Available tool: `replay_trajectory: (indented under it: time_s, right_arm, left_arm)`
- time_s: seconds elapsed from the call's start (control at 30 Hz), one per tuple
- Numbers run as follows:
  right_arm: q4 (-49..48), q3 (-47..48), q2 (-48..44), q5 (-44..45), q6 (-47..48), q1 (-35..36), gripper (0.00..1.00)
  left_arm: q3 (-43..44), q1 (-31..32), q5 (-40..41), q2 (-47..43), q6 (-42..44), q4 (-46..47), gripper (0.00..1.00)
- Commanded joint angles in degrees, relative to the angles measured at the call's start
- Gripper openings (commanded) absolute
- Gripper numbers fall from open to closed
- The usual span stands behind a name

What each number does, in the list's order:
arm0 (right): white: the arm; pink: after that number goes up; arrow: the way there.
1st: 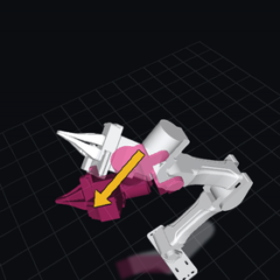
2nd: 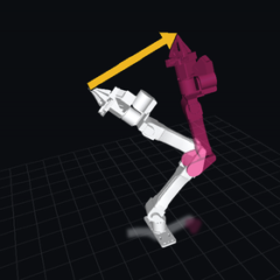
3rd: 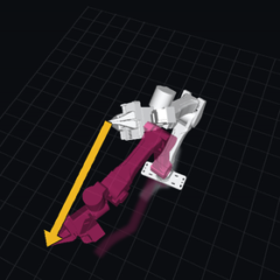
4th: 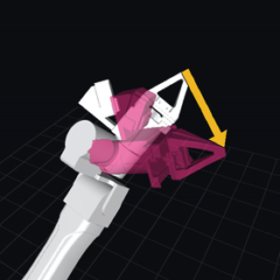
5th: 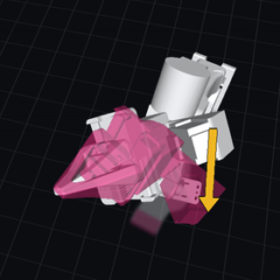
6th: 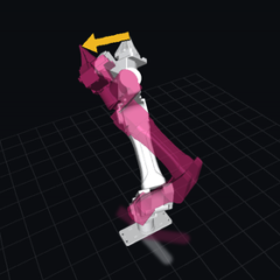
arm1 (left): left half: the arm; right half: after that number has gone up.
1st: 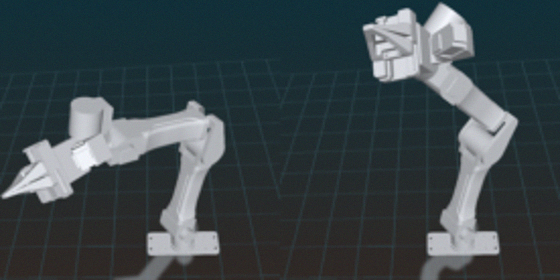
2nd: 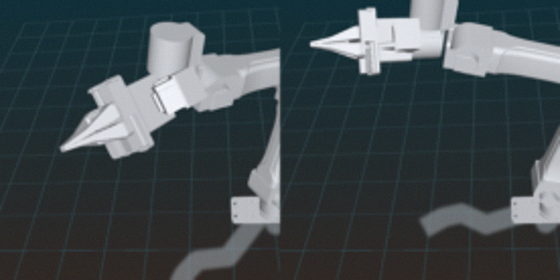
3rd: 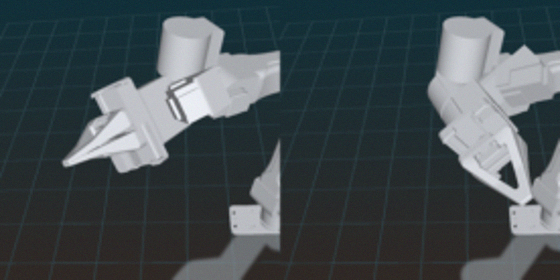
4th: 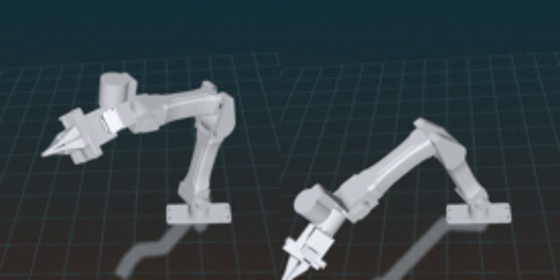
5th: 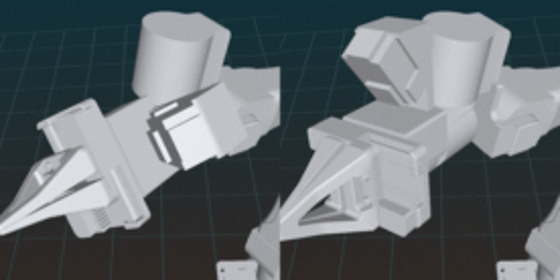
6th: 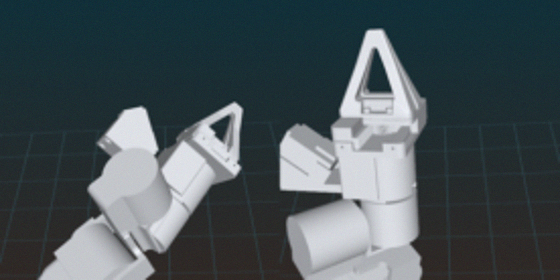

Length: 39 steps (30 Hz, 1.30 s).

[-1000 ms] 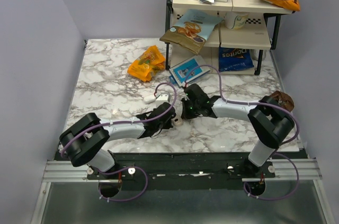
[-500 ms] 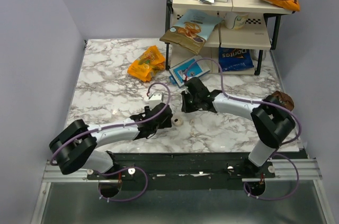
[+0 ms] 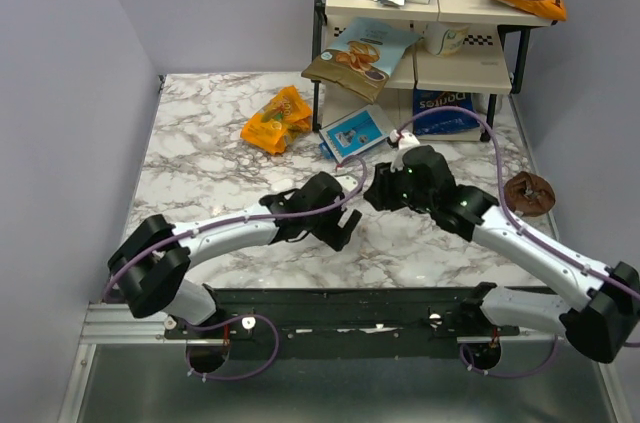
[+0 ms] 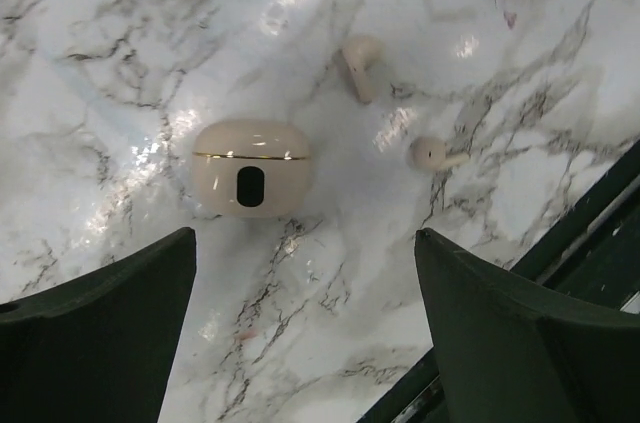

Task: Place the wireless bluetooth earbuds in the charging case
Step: Adjust the charging case at the center of the board, then pick up the charging case at the center of the board.

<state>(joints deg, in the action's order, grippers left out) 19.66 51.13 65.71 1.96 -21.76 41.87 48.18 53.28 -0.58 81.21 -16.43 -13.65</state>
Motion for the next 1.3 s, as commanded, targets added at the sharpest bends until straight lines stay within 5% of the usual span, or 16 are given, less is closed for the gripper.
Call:
replay_trajectory:
  time_s: [0.0, 0.47, 1.27]
  right_arm:
    - [5.38, -1.48, -7.24, -1.34, 2.24, -0.12, 0.49]
    - [12.59, -0.95, -17.10, -0.20, 2.34, -0.12, 0.49]
    - [13.12, -1.91, -18.96, 2.26, 2.34, -0.12, 0.49]
  left_arm:
    - [4.81, -0.19, -9.88, 5.71, 12.64, -7.44, 0.95]
    - [10.17, -3.97, -9.00, 13.70, 16.07, -10.25, 0.96]
    - [14.57, -4.32, -8.48, 20.65, 18.27, -10.87, 0.88]
